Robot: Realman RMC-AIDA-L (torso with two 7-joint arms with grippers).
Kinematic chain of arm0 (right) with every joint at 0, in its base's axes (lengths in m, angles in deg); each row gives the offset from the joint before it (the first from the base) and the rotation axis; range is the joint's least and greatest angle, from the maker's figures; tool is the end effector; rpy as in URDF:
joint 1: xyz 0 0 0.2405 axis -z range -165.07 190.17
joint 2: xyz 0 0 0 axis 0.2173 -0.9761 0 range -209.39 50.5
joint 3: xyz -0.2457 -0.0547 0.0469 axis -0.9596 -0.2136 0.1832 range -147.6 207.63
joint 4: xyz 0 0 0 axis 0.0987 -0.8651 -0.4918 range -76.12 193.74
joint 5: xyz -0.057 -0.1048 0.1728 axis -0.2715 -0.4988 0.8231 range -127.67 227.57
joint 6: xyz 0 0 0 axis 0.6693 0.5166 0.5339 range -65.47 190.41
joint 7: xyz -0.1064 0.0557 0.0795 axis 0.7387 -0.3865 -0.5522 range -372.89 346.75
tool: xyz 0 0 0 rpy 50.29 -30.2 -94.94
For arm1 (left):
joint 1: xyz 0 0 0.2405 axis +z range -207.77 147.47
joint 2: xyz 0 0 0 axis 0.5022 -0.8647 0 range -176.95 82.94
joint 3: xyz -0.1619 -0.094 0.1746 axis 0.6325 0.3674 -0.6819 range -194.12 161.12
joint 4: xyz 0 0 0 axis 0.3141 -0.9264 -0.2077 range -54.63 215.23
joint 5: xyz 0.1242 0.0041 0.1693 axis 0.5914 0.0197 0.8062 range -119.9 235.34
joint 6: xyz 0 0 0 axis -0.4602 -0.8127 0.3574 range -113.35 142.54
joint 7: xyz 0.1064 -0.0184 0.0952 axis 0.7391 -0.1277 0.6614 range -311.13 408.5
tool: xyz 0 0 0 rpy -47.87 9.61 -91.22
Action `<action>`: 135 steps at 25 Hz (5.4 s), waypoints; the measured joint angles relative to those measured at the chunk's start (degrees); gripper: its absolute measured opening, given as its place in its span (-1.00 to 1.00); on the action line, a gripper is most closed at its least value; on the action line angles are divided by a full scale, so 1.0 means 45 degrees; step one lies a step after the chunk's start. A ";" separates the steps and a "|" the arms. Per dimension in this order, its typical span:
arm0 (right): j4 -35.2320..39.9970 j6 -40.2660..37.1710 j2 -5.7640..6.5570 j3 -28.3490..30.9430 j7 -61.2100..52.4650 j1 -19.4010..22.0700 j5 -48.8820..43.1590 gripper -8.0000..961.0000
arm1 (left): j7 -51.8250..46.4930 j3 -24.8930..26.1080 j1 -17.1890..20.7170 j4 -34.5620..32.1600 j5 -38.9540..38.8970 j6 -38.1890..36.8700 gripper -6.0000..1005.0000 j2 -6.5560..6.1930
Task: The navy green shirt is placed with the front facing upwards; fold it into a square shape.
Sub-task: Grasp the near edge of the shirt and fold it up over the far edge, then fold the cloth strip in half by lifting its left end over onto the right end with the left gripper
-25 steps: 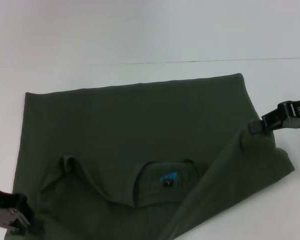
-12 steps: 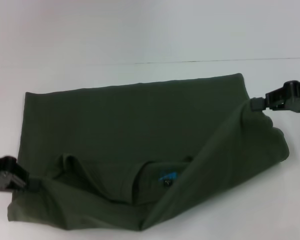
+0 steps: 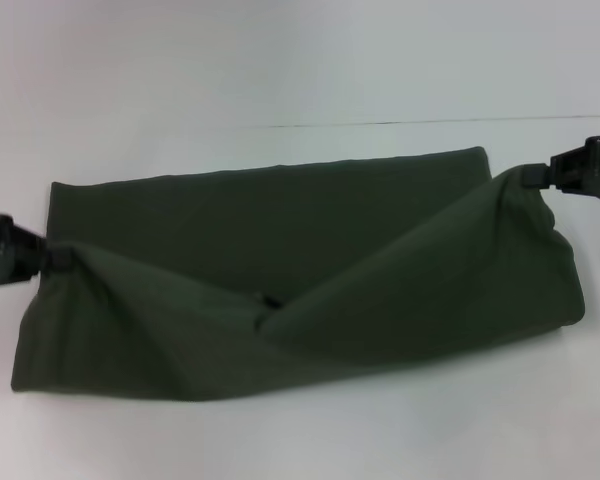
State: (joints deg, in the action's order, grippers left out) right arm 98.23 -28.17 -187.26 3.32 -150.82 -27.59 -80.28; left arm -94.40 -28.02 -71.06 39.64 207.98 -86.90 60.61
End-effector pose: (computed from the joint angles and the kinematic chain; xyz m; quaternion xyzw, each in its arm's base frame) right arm 0.2668 0.3889 0.0992 -0.7618 0.5996 0.2151 0.1176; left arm -0.2952 0.3532 0.1075 -0.7032 -0.6891 -0.1575 0.0766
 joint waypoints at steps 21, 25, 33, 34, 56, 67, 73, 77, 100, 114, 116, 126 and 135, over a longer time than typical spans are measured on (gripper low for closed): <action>-0.0193 0.5404 -0.1371 0.0133 0.1148 0.0551 0.1667 -0.95 | 0.2625 -0.0181 0.0438 0.1200 -0.4450 0.6728 -0.93 0.1664; -0.0311 0.6421 -0.1777 0.0067 0.1818 0.0543 0.2193 -0.94 | 0.3250 -0.0181 0.0411 0.1225 -0.4916 0.7717 -0.93 0.2109; -0.0984 0.8237 -0.2431 -0.0040 0.2980 0.0181 0.2454 -0.94 | 0.4267 -0.0174 0.0143 0.1604 -0.5249 0.9372 -0.93 0.2688; -0.1006 0.8459 -0.2493 -0.0073 0.3055 0.0169 0.2456 -0.94 | 0.4358 -0.0176 0.0137 0.1637 -0.5306 0.9567 -0.93 0.2739; -0.2683 1.0337 -0.2603 -0.0356 0.5546 -0.0139 0.4510 -0.79 | 0.7659 -0.0160 0.0108 0.2638 -0.8448 1.2153 -0.92 0.3616; -0.3144 1.0436 -0.2603 -0.0340 0.6486 -0.0006 0.5750 -0.20 | 1.0137 -0.0142 0.0157 0.3488 -1.0570 1.2160 -0.47 0.3620; -0.3095 0.9809 -0.2455 -0.0297 0.6476 0.0170 0.5761 0.14 | 1.0259 -0.0325 0.0427 0.3447 -1.0726 1.0790 -0.18 0.3518; -0.3064 0.8175 -0.2069 -0.0341 0.6334 0.0567 0.5692 0.40 | 0.9522 -0.1409 0.0903 0.3232 -1.0504 0.9116 0.15 0.3127; -0.2840 0.3528 -0.0803 -0.1453 0.5692 0.3317 0.5474 0.92 | 0.3260 -0.2494 0.2816 -0.1794 -0.2911 0.6452 0.74 0.2485; -0.2842 0.3526 -0.0888 -0.1470 0.5710 0.3247 0.5309 0.92 | 0.2689 -0.3338 0.2459 -0.1772 -0.1047 0.6753 0.71 0.2495; -0.2842 0.3527 -0.0887 -0.1470 0.5710 0.3239 0.5307 0.92 | 0.2538 -0.3423 0.2424 -0.1779 -0.0929 0.6713 0.70 0.2488; -0.2843 0.3522 -0.0886 -0.1471 0.5719 0.3191 0.5307 0.91 | 0.2172 -0.3488 0.2152 -0.1435 -0.0751 0.6113 0.65 0.2352; -0.2842 0.3522 -0.0901 -0.1470 0.5730 0.3208 0.5309 0.91 | 0.2205 -0.3474 0.2084 -0.1397 -0.0565 0.6394 0.36 0.2320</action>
State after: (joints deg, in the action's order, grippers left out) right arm 85.44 -12.33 -191.31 -3.29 -125.04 -13.15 -56.39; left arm -84.48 -43.65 -61.68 33.35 205.44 -58.13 71.05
